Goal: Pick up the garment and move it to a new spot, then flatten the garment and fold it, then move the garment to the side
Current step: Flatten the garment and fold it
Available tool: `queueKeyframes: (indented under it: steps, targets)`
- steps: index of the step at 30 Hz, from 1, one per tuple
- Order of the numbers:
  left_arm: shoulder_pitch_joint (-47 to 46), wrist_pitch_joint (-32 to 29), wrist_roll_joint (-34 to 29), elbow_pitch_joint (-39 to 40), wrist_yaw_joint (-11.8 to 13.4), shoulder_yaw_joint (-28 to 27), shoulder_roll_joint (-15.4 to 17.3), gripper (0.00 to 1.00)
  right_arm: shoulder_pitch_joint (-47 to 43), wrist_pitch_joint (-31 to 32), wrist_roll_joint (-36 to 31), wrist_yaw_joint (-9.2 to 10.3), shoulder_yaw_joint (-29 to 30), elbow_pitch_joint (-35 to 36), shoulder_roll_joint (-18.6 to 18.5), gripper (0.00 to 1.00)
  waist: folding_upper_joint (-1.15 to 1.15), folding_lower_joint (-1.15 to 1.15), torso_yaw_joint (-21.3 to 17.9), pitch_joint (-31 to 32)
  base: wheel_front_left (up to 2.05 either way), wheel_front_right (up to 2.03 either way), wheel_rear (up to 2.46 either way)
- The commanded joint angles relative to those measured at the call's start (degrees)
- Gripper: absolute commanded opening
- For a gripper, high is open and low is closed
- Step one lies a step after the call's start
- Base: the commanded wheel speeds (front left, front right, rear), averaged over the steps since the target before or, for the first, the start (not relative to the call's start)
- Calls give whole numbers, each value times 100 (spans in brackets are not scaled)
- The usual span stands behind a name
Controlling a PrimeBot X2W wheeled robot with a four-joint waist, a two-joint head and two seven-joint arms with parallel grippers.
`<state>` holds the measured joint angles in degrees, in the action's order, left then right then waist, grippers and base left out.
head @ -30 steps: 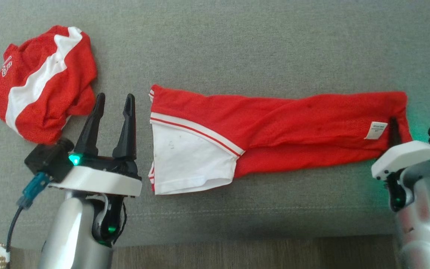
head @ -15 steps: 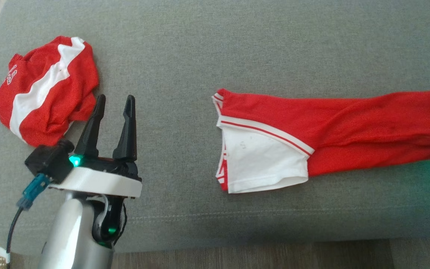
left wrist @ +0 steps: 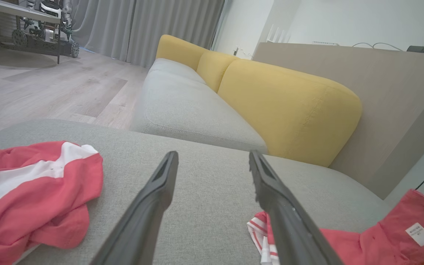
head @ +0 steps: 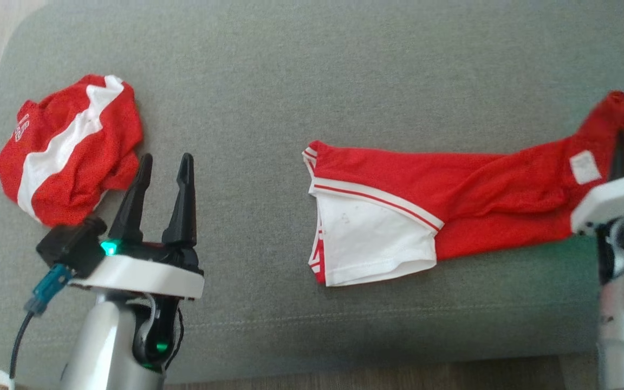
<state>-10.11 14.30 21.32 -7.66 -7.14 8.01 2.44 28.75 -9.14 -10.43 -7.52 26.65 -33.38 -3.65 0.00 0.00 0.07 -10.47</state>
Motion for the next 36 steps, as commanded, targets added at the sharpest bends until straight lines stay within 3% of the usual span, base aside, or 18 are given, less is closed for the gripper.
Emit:
queueKeyframes:
  steps: [1,10,16,25,36]
  targets:
    - [-99,70,28,170,-35,-231,43,100,73,95,227,3,-390,356,27,0,0,0,-54,88,0,0,0]
    - [-43,70,92,144,-35,-240,43,100,-416,896,2363,3,-2224,1531,75,0,0,0,-114,202,0,0,0]
    - [-44,70,153,136,-35,-203,43,100,-723,1068,3637,3,-3195,2031,76,0,0,0,-33,186,0,0,0]
    - [-49,70,254,98,-35,-159,43,100,-806,851,4449,3,-4134,1819,77,0,0,0,150,146,0,0,0]
    - [-86,70,344,53,-35,-65,43,100,-504,154,5603,3,-5037,814,77,0,0,0,377,38,0,0,0]
